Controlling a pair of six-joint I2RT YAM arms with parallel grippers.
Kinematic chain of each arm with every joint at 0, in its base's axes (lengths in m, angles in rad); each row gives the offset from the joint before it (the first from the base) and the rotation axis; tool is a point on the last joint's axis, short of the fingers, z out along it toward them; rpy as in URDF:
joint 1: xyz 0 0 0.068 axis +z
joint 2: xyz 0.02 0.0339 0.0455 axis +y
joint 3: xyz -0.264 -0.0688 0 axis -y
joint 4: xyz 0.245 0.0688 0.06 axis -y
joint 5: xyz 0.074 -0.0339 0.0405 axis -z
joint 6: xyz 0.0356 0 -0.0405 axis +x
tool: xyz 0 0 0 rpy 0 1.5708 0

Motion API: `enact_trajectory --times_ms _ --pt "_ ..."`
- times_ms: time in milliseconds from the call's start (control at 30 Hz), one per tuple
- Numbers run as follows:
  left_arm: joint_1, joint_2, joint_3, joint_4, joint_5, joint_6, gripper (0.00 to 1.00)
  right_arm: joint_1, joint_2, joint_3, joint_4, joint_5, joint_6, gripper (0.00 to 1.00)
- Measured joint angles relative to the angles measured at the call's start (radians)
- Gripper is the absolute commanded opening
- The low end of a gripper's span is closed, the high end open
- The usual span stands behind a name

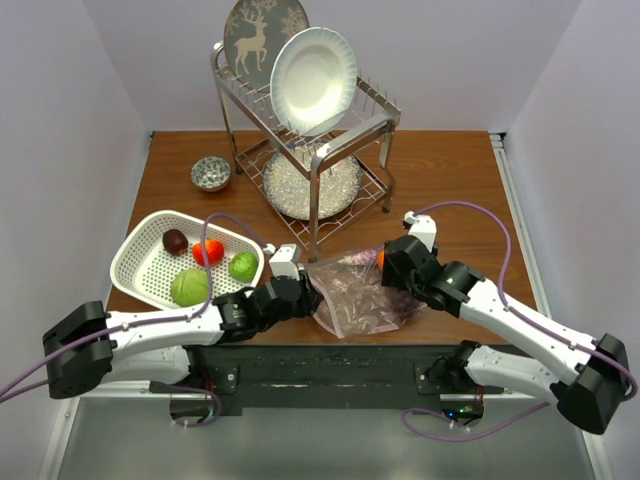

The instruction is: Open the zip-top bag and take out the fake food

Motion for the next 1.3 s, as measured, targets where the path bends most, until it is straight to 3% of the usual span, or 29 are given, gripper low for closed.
enact_trajectory --times_ms 400,633,733,767,867,1100,1300 --pt "-0.001 0.159 -0.040 0.190 0.005 -0.037 0.20 -0.222 0.183 0.047 0.128 -0.106 -0.068 0.63" --pt "-0.002 0.269 -0.056 0.288 0.025 -0.048 0.09 -0.227 0.214 0.047 0.182 -0.160 -0.076 0.36" --pt "-0.010 0.284 -0.072 0.299 0.028 -0.064 0.06 -0.227 0.214 0.047 0.188 -0.164 -0.078 0.22" --pt "-0.013 0.284 -0.075 0.301 0.028 -0.065 0.05 -0.227 0.214 0.047 0.189 -0.165 -0.080 0.12" --pt "-0.021 0.284 -0.079 0.300 0.028 -0.074 0.03 -0.228 0.213 0.047 0.197 -0.166 -0.082 0.00" --pt "-0.042 0.288 -0.089 0.300 0.026 -0.103 0.00 -0.228 0.190 0.049 0.186 -0.193 -0.081 0.00" --pt "-0.066 0.296 -0.101 0.304 0.018 -0.128 0.00 -0.228 0.064 0.054 0.128 -0.246 -0.080 0.00"
